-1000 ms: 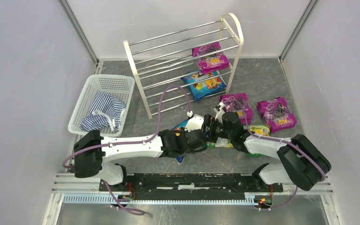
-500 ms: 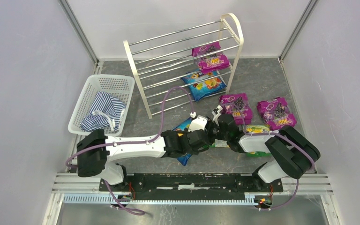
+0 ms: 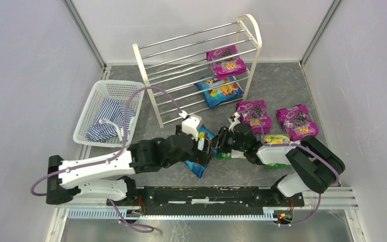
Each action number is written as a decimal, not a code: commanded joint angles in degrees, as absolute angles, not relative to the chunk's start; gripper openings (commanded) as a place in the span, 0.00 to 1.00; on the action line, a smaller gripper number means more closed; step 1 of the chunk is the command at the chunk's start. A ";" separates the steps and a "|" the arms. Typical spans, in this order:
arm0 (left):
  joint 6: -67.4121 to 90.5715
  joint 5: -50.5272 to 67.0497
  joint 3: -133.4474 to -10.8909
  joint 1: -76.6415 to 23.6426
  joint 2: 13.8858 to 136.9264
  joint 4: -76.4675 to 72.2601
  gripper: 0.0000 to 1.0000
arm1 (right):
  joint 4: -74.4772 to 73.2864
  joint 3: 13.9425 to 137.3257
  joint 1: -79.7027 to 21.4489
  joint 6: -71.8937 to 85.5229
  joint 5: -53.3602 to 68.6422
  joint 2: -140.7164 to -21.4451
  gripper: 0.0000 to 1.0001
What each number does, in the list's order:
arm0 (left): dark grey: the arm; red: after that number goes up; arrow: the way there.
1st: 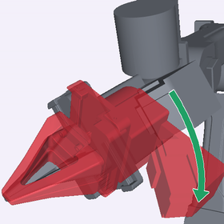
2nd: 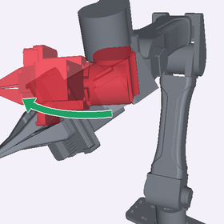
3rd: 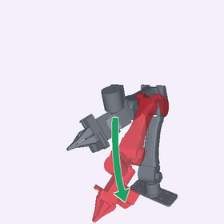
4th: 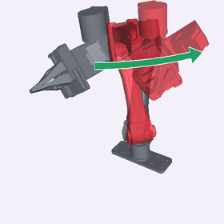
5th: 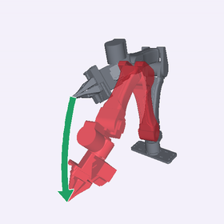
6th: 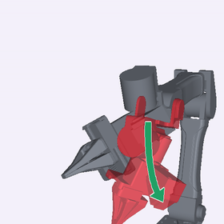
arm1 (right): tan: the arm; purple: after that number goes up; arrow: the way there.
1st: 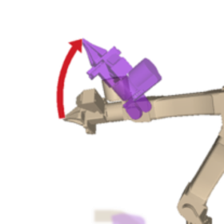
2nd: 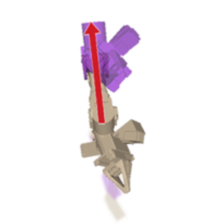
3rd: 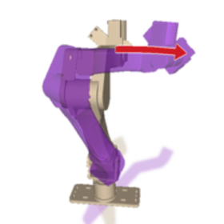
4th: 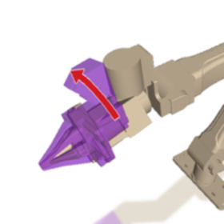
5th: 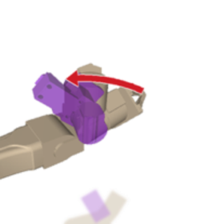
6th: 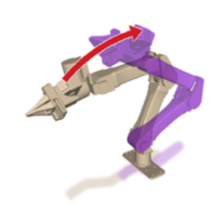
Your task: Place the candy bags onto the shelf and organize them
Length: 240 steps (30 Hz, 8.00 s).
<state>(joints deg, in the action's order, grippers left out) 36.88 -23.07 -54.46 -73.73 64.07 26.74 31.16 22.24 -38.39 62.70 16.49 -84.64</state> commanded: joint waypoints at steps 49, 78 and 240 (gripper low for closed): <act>-12.82 -50.21 -62.76 -73.73 44.26 -2.77 1.00 | 75.60 35.05 -37.41 73.75 16.77 -93.51 0.00; -12.30 -48.42 -62.04 -73.74 44.59 -2.48 1.00 | 93.84 52.54 -33.72 82.79 4.40 -117.59 0.00; 14.01 -33.38 -62.51 -75.10 61.04 7.17 1.00 | 7.60 38.48 9.84 19.77 26.45 -84.55 0.68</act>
